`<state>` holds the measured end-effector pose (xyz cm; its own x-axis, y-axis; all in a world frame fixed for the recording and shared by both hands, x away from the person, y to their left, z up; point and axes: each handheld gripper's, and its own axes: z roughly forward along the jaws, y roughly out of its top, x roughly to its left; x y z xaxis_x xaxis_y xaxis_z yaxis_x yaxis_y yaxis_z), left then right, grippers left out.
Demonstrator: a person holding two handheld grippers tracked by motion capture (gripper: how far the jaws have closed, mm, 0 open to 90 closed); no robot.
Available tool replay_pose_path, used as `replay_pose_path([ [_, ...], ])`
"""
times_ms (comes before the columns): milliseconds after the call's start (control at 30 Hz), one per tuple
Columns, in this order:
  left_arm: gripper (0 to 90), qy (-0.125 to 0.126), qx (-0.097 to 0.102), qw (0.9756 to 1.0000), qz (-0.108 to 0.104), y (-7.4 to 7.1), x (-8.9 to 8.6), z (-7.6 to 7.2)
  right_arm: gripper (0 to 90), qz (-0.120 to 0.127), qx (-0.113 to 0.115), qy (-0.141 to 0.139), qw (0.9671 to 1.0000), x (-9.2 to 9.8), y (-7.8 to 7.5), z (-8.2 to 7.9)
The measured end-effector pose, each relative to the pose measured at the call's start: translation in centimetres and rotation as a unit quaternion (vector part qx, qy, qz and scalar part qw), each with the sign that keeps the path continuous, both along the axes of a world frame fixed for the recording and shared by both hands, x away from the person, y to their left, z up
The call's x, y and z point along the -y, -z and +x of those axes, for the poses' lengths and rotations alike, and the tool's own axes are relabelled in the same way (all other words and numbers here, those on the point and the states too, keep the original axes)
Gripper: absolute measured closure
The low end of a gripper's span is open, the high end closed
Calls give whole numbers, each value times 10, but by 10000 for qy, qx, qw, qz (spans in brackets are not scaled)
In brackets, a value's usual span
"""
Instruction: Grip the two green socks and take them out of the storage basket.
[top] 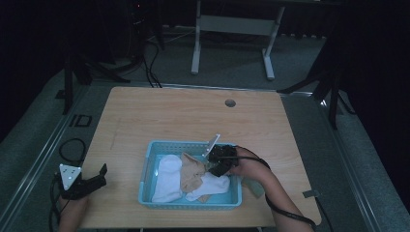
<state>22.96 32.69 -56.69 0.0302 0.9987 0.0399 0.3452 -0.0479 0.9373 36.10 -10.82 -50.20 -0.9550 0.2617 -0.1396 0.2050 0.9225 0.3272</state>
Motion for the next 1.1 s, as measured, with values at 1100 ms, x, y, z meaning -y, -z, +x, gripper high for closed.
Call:
replay_pose_path([
  [1100,4,-22,-24,10000,19,0,0,0,819,1063,394,-589,9918,23,-86,-31],
])
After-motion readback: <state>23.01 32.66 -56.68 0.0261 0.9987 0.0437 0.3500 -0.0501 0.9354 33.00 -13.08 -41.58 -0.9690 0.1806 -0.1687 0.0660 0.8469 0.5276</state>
